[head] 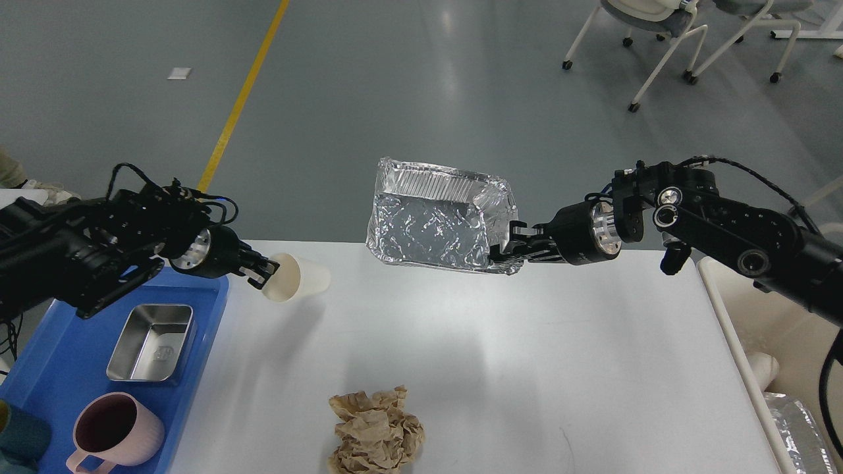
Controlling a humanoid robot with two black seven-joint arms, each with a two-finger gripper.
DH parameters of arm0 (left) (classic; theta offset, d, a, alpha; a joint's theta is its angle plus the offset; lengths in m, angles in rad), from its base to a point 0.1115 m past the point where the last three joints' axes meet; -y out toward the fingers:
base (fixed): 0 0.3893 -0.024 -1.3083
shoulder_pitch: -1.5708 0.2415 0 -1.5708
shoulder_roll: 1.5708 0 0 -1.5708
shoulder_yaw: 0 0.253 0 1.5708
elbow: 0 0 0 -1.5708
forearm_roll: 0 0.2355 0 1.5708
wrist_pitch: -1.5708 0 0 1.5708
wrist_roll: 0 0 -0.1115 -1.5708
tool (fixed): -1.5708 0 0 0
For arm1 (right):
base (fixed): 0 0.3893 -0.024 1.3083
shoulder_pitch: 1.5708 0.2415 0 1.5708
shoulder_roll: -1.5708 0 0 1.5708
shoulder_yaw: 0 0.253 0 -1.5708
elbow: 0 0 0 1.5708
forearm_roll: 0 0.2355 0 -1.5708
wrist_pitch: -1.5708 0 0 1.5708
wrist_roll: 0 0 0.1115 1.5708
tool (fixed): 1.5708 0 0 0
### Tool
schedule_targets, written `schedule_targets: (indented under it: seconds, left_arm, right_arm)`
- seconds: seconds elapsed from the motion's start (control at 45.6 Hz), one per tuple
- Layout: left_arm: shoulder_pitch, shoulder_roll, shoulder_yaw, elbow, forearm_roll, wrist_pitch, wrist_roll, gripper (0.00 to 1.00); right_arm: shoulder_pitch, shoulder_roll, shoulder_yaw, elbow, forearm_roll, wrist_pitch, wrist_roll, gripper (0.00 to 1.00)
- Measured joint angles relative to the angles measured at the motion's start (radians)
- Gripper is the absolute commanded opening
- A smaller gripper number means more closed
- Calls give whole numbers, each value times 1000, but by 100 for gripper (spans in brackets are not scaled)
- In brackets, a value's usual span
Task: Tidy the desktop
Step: 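Lift the white paper cup with the left gripper over the foil tray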
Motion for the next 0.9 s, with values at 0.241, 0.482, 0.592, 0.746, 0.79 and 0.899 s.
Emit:
schedule_targets:
  seconds: [0.241, 0.482, 0.592, 0.746, 0.79, 0.899]
  left_arm:
    - [-17, 336, -87, -256, -129, 0, -13, 3]
    - [14, 615, -225, -406, -321, -9, -47, 3]
    - [16, 700, -251, -427, -447, -13, -75, 4]
    - [17, 810, -294, -484, -559, -31, -98, 4]
    - [17, 827, -298, -495, -568, -36, -99, 4]
    - [17, 840, -297, -507, -571, -42, -99, 4]
  right_arm:
    - [2, 3, -7, -15, -1, 0, -5, 0]
    - [4, -1, -44, -17, -2, 1, -10, 0]
    - [6, -2, -67, -17, -3, 1, -11, 0]
    - [5, -3, -83, -18, -3, 1, -11, 0]
    - [5, -3, -84, -18, -4, 1, -11, 0]
    - [5, -3, -85, -17, -4, 1, -12, 0]
